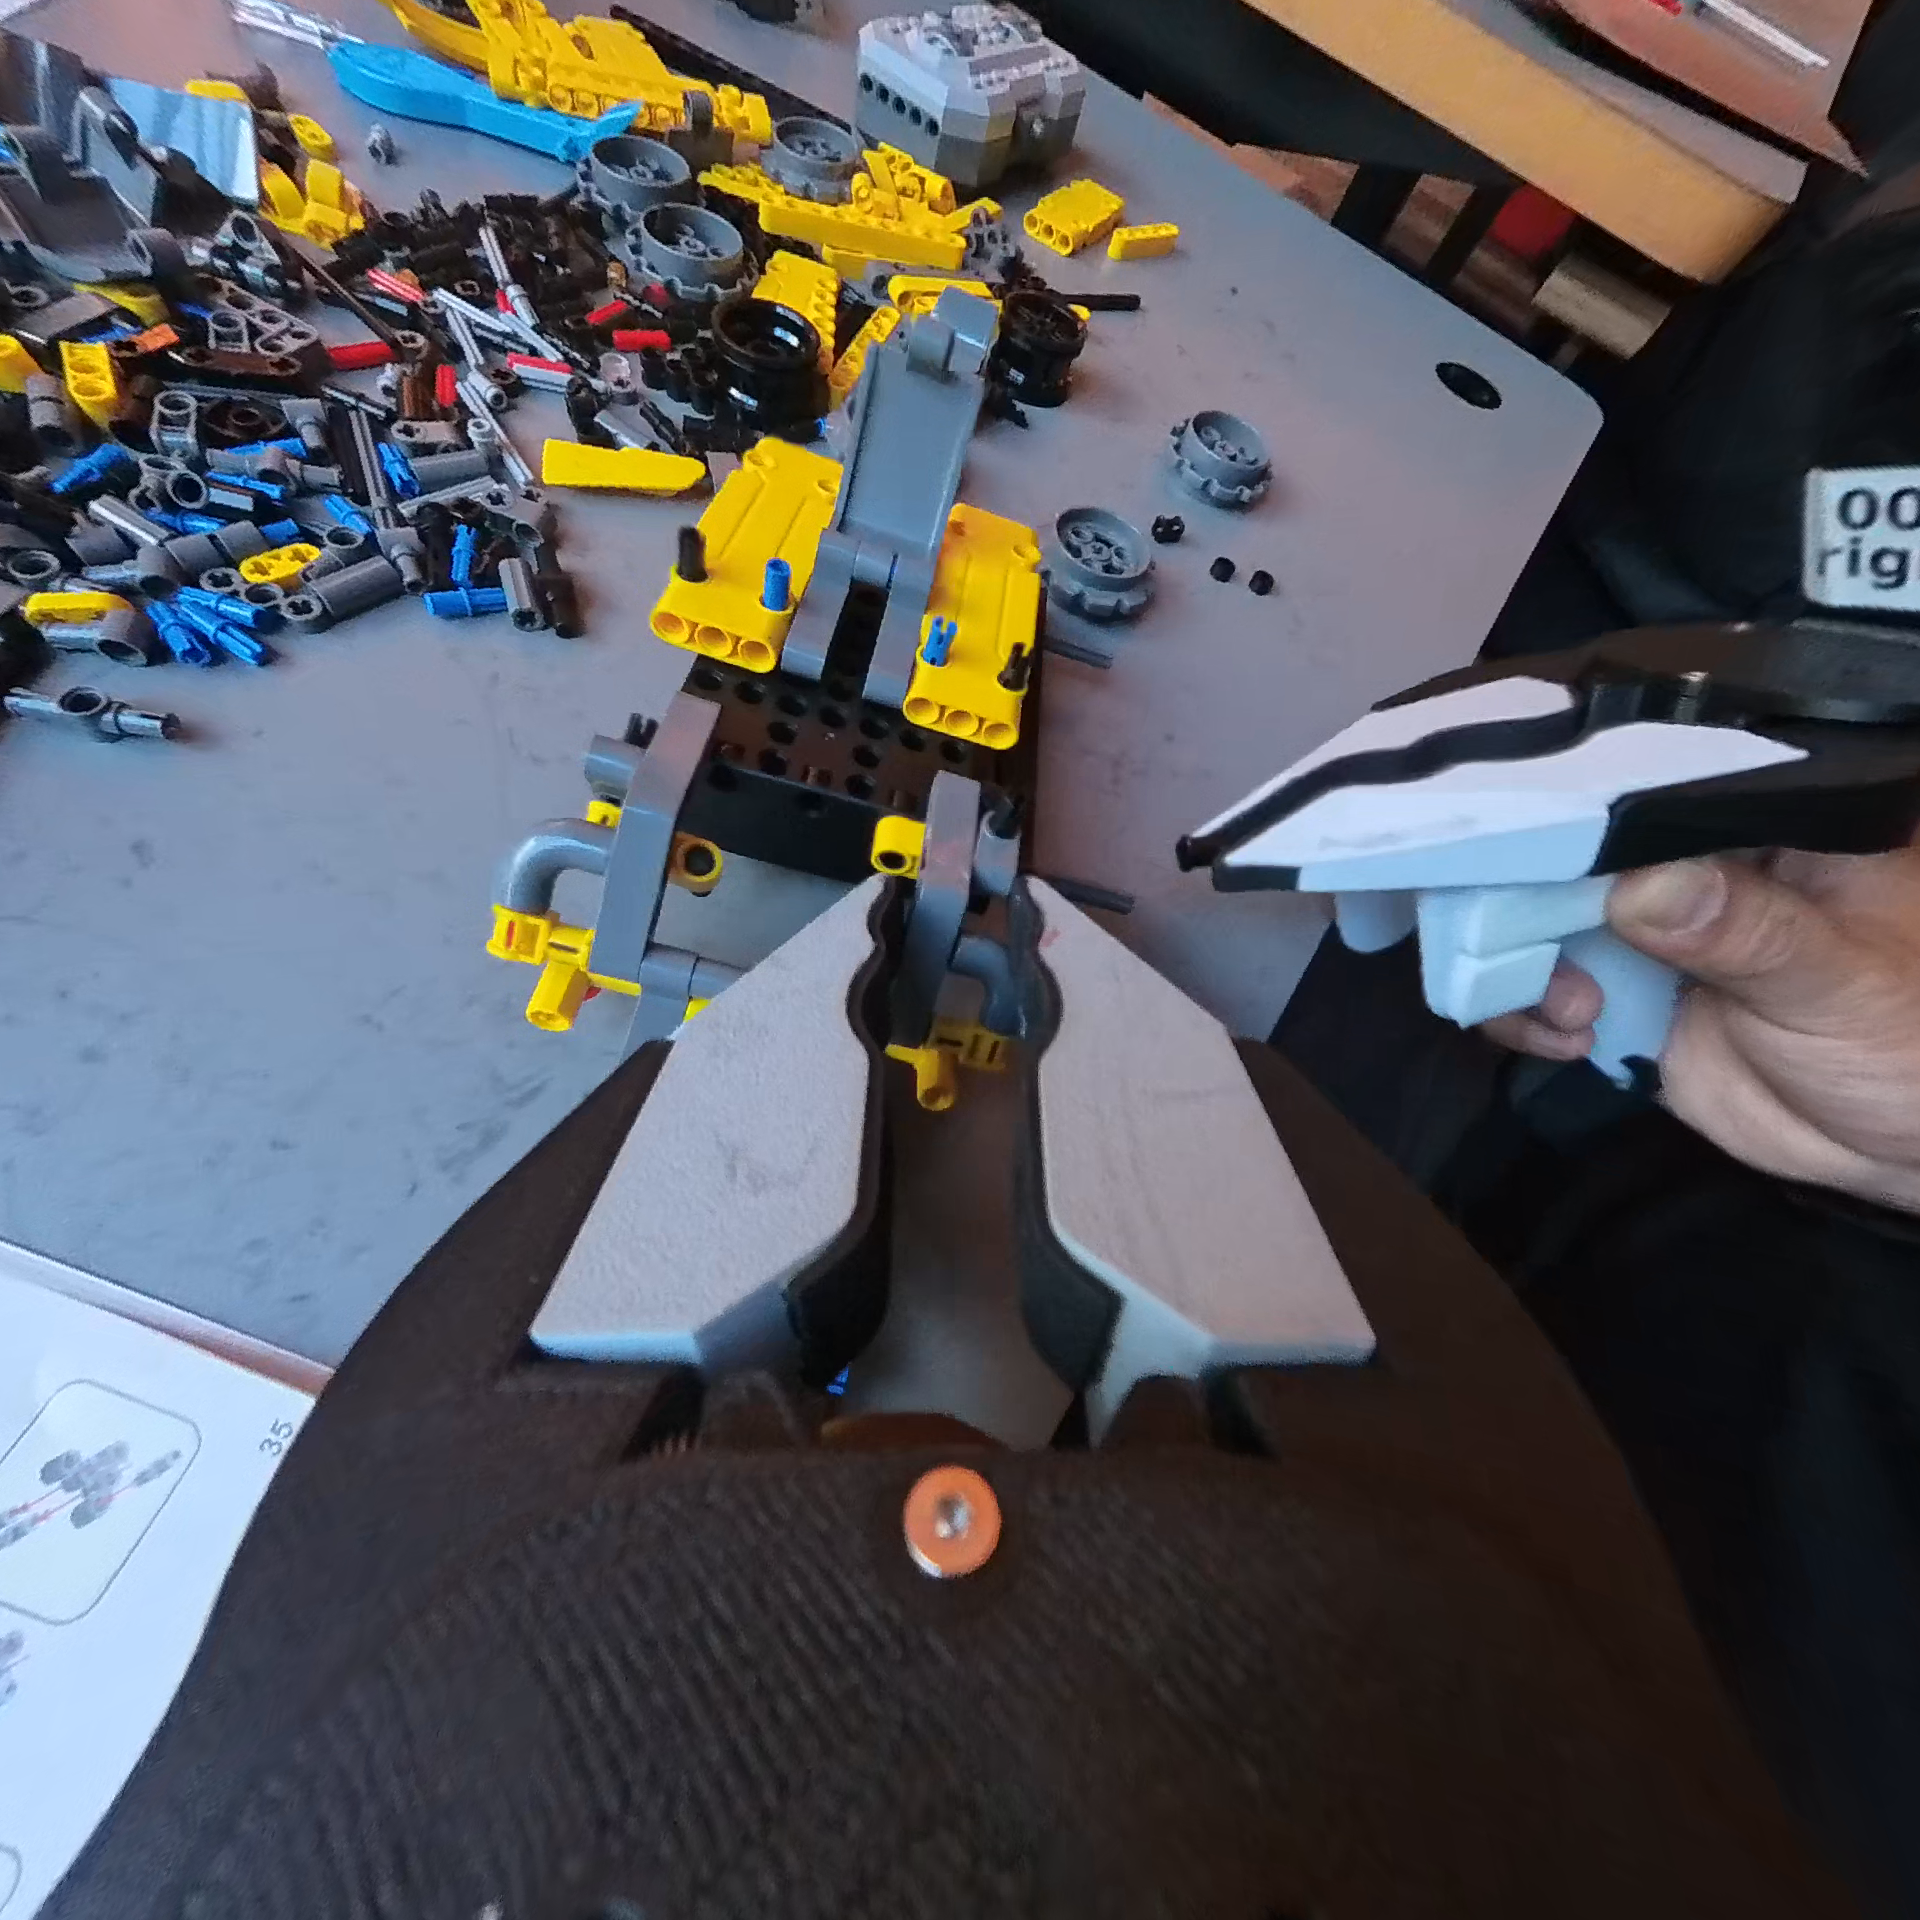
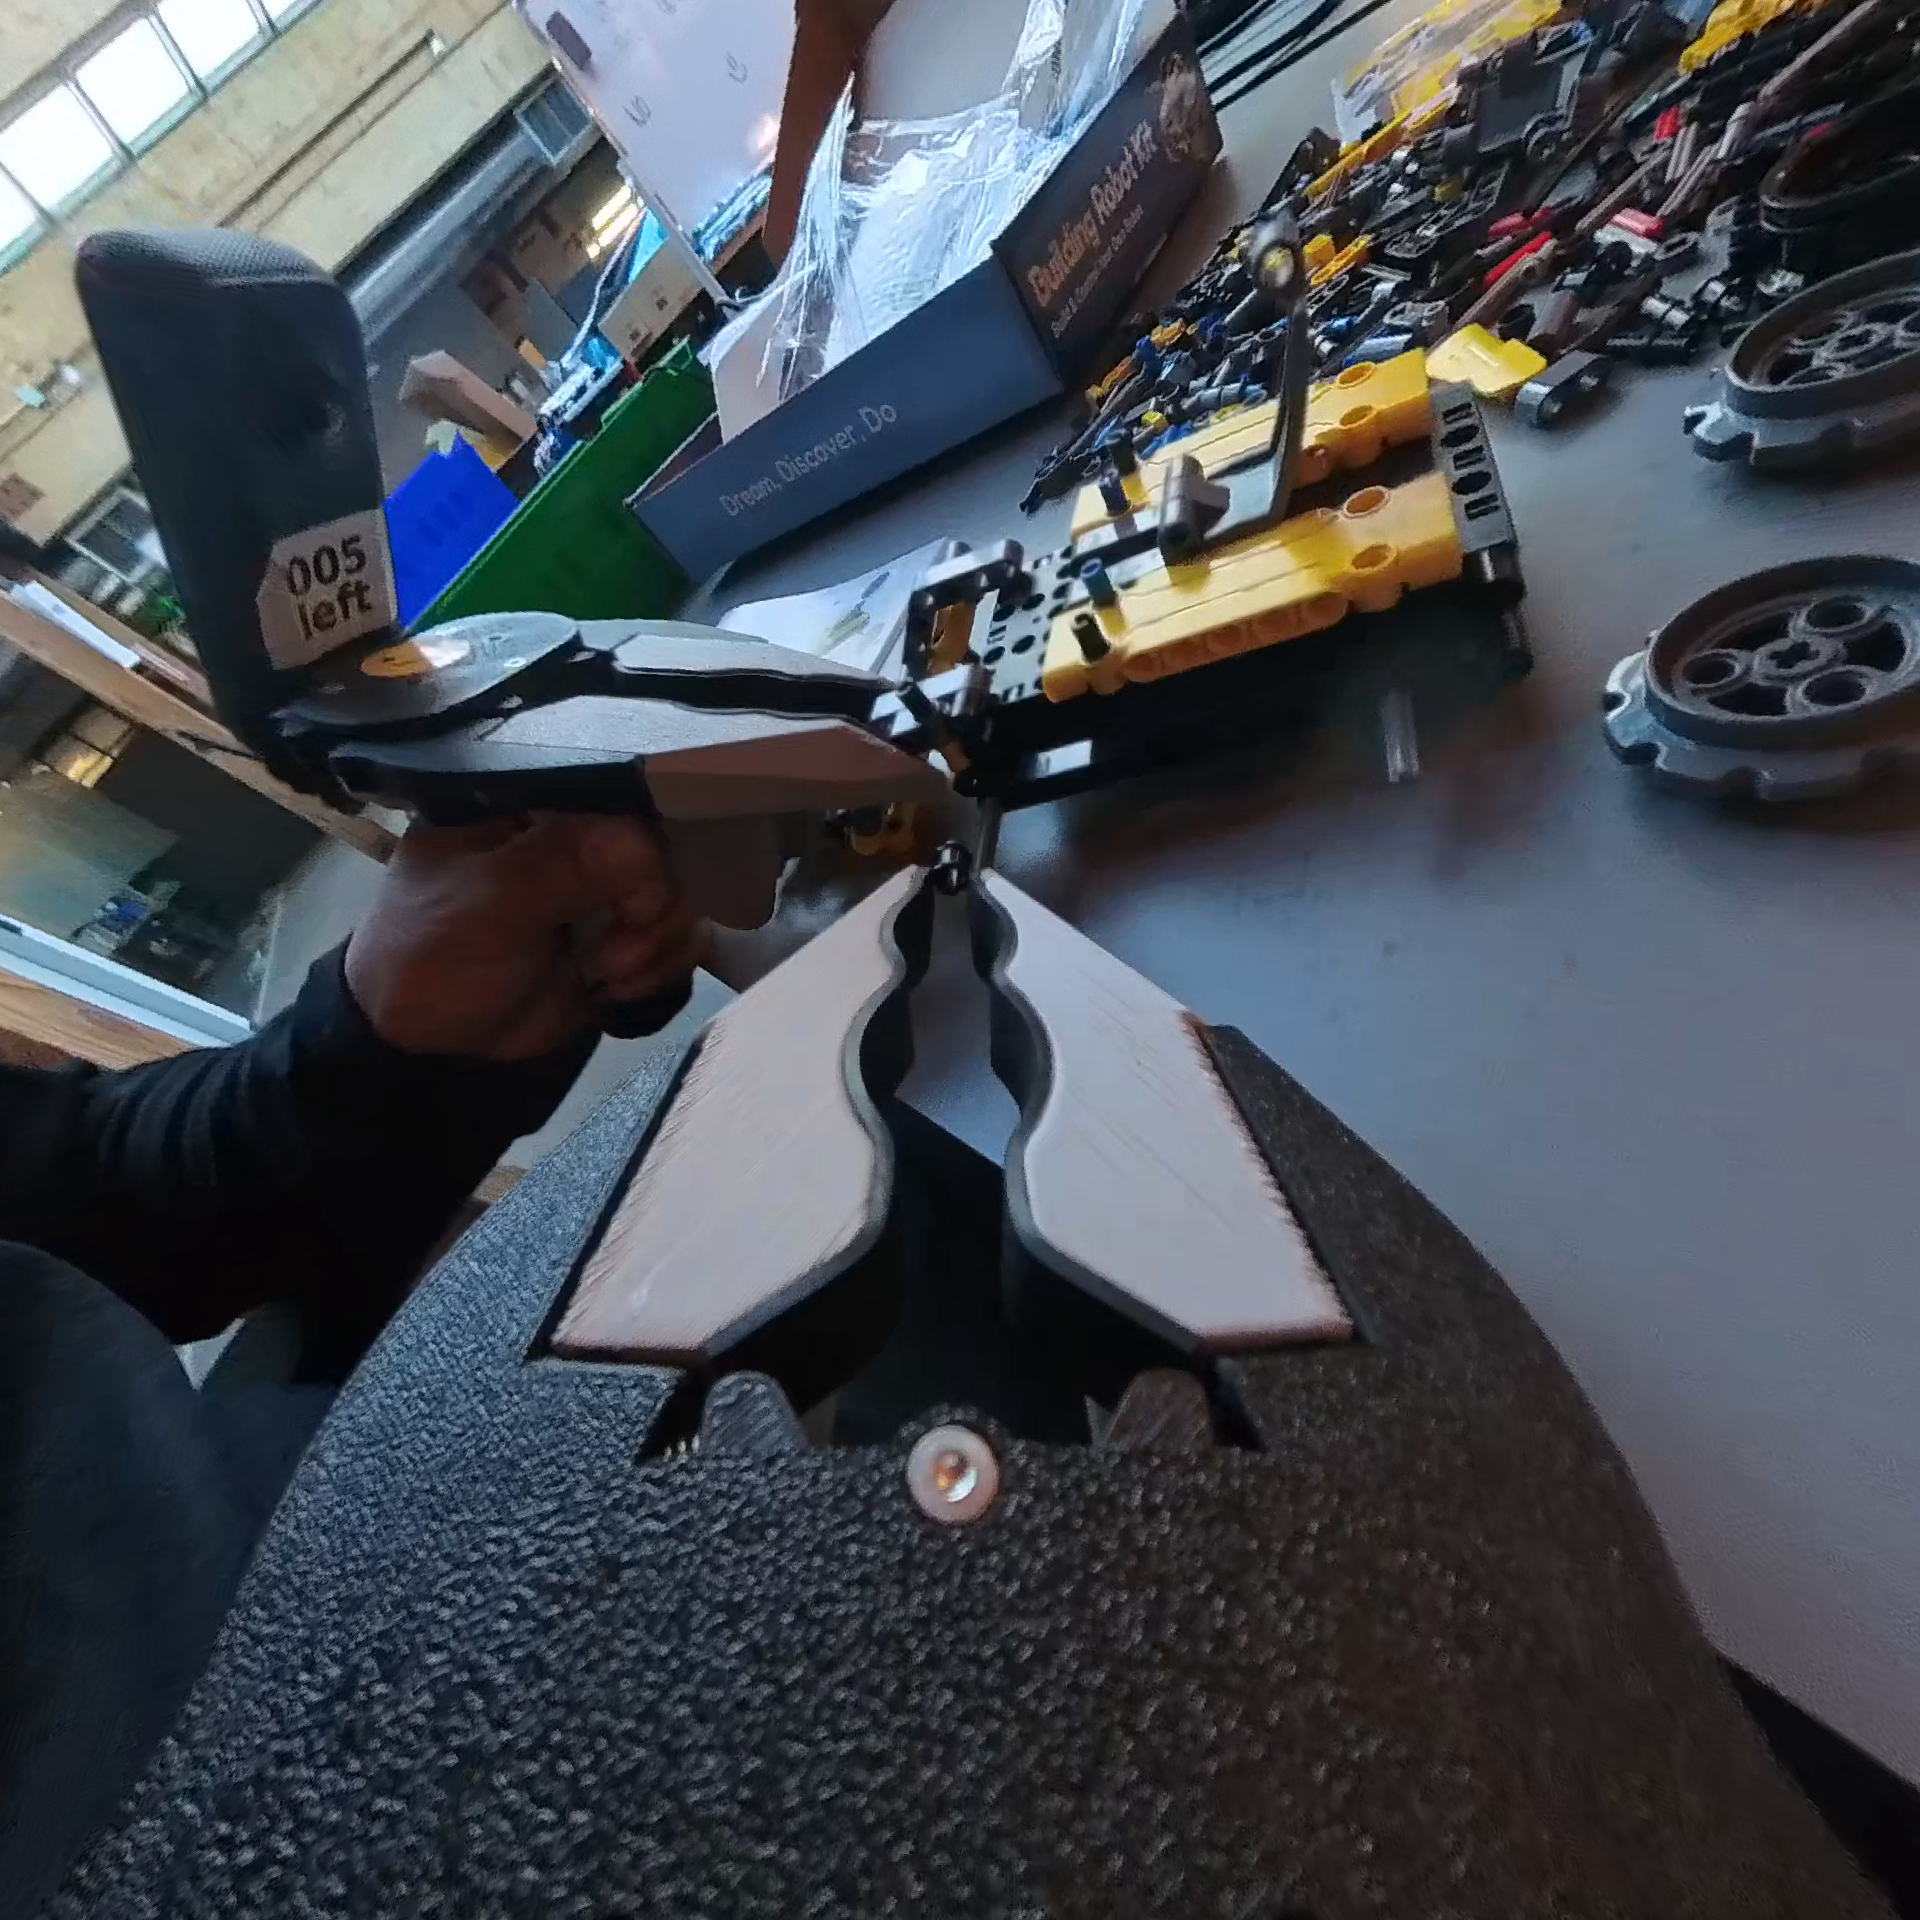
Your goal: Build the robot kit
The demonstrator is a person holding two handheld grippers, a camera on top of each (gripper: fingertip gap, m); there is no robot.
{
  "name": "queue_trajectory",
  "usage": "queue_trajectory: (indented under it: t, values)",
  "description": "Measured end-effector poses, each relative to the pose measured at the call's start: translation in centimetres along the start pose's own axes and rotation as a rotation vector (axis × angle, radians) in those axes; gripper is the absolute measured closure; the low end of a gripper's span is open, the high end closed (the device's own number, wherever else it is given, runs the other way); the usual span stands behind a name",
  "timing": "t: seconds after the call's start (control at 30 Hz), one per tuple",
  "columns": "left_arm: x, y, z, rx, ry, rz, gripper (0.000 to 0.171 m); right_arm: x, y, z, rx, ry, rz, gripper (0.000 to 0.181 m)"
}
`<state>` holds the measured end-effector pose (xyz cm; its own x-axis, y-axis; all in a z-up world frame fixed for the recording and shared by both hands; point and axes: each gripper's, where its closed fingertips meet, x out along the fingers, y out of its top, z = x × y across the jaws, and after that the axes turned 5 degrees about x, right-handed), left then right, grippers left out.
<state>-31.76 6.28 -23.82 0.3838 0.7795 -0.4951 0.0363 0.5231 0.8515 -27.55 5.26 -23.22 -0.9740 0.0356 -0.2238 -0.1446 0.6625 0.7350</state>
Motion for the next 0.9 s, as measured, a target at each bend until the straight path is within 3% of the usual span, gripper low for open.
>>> queue_trajectory:
  t: [0.23, 0.4, 0.47, 0.63, 0.77, 0.9]
  values:
    - [-0.8, -0.2, -0.5, 0.053, 0.039, 0.006, 0.151, -0.3, 0.1, -1.9, -0.232, 0.087, -0.055, 0.175]
    - [-2.9, 0.3, -1.6, 0.094, 0.132, 0.045, 0.139, -1.1, 1.4, -2.7, -0.416, 0.100, -0.063, 0.175]
    - [-3.9, 0.6, -1.0, 0.107, 0.138, 0.063, 0.142, -1.5, 2.0, -3.6, -0.483, 0.126, -0.045, 0.175]
    - [-4.2, 0.7, 4.6, 0.074, -0.140, 0.074, 0.145, -1.4, 1.4, -5.5, -0.719, 0.180, -0.097, 0.175]
    - [-4.6, 0.7, 5.7, 0.353, -0.156, 0.116, 0.154, -1.1, 1.1, -6.0, -0.750, 0.210, -0.148, 0.175]
    - [-5.0, 1.0, 5.2, 0.718, 0.010, 0.108, 0.155, -0.8, 1.3, -5.7, -0.569, 0.245, -0.175, 0.175]
